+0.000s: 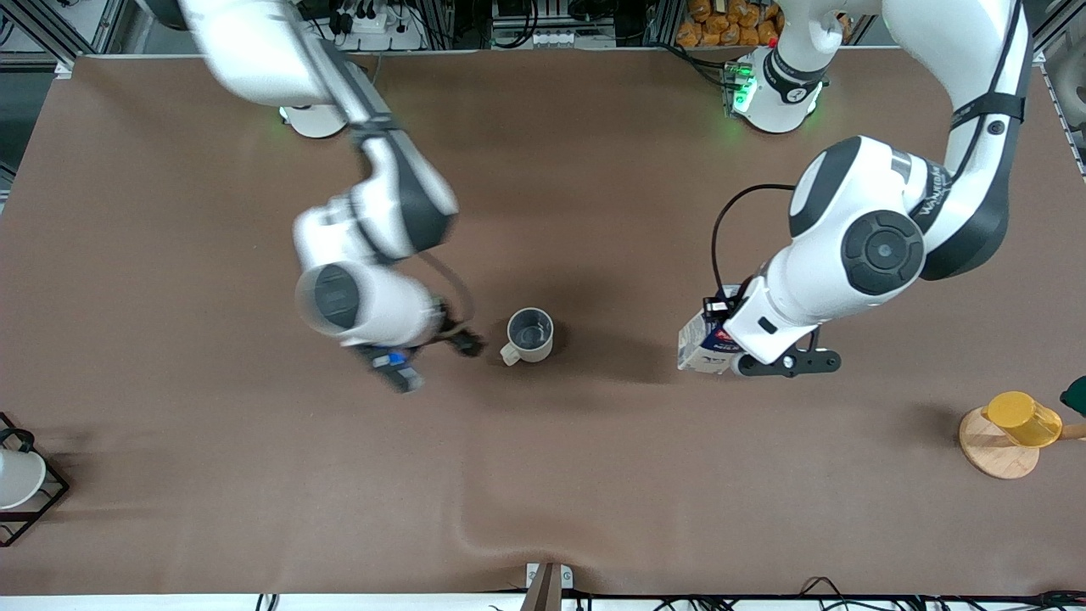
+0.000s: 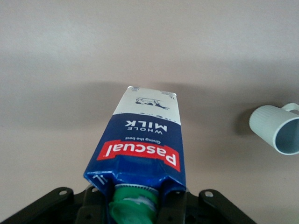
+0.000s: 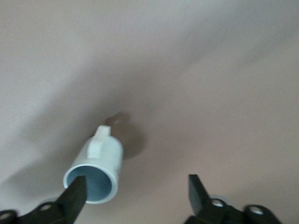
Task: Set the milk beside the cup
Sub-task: 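Set the mug down mid-table with the right gripper and release it, then carry the milk carton with the left gripper toward the mug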
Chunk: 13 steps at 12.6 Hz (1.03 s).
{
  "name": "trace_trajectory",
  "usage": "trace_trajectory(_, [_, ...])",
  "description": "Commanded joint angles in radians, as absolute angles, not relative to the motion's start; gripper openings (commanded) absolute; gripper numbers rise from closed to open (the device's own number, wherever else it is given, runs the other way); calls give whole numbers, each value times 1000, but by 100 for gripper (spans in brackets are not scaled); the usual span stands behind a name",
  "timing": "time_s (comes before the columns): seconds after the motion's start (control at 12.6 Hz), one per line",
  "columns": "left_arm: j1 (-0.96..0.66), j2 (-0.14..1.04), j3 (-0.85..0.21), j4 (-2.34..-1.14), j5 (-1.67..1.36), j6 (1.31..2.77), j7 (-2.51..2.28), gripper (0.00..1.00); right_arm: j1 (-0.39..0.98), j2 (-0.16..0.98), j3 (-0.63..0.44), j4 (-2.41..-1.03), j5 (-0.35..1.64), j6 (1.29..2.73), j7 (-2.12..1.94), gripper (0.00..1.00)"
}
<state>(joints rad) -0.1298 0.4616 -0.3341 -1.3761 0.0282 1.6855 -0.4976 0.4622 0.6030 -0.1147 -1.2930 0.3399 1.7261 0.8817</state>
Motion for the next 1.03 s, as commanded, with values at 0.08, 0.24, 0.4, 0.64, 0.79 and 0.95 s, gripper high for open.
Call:
trace_trajectory(0.08, [-250, 442, -371, -1387, 26, 1620, -650, 0, 239, 548, -129, -1293, 327, 1606, 443, 100])
trace_trajectory(0.24, [-349, 472, -382, -1373, 26, 1620, -719, 0, 107, 549, -130, -1296, 322, 1586, 141, 100])
trace_trajectory(0.4, [-437, 529, -380, -1320, 25, 1624, -739, 0, -4, 558, -130, -1296, 299, 1592, -120, 100])
trace_trajectory(0.64, [-552, 624, -376, -1261, 25, 1658, -857, 0, -78, 560, -130, -1293, 233, 1623, -323, 100])
trace_trajectory(0.79, [-595, 669, -371, -1262, 25, 1733, -908, 0, -68, 507, -130, -1292, 195, 1593, -311, 100])
trace_trajectory(0.95, [-603, 701, -361, -1261, 25, 1825, -936, 0, -67, 407, -130, -1292, 190, 1464, -287, 100])
